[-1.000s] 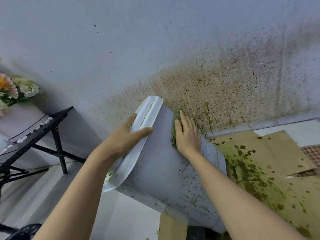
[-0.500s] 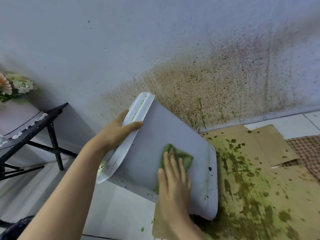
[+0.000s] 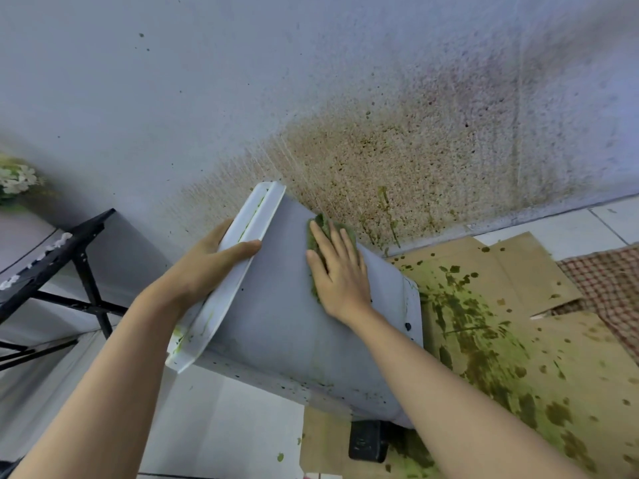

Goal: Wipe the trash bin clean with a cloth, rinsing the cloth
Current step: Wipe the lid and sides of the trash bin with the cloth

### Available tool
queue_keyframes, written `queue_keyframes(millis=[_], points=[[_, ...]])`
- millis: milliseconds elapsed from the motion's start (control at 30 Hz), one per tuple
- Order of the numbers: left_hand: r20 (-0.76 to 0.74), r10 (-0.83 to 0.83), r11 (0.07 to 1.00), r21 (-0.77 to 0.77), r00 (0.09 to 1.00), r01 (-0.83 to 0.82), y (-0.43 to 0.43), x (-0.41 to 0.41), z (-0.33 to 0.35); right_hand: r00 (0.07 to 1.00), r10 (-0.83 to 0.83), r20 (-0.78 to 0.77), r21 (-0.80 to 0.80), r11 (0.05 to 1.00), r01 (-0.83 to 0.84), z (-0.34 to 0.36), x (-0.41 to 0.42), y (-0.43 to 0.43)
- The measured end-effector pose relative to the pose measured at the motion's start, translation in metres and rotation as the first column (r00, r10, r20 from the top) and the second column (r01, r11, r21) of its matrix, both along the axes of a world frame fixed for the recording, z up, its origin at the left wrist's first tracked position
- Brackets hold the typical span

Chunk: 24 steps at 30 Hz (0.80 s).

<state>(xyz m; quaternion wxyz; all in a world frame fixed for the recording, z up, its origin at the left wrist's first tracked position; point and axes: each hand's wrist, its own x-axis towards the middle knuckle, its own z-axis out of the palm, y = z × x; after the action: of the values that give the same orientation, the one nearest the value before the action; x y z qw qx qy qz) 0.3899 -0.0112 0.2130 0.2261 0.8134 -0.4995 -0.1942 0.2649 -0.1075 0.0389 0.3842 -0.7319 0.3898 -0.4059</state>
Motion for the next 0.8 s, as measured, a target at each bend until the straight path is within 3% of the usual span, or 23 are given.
queue_keyframes(millis=[200, 367, 633, 800], points=[[-0.005, 0.014, 1.0, -0.007, 1.0, -0.014, 0.0, -0.004, 0.0, 0.984, -0.122, -0.132, 0.23, 0.962, 0.15, -0.055, -0.031, -0.021], [0.006, 0.007, 1.0, 0.0, 1.0, -0.007, 0.003, -0.003, 0.001, 0.973, -0.157, -0.172, 0.312, 0.928, 0.205, -0.085, -0.048, 0.001], [0.024, 0.015, 1.0, 0.009, 1.0, -0.015, 0.003, -0.004, 0.002, 0.93, -0.364, 0.059, 0.396, 0.863, 0.313, -0.114, -0.066, 0.1], [0.036, 0.017, 1.0, 0.006, 0.999, -0.018, 0.001, -0.013, 0.003, 0.891, -0.45, 0.065, 0.345, 0.848, 0.403, -0.09, -0.047, 0.133]])
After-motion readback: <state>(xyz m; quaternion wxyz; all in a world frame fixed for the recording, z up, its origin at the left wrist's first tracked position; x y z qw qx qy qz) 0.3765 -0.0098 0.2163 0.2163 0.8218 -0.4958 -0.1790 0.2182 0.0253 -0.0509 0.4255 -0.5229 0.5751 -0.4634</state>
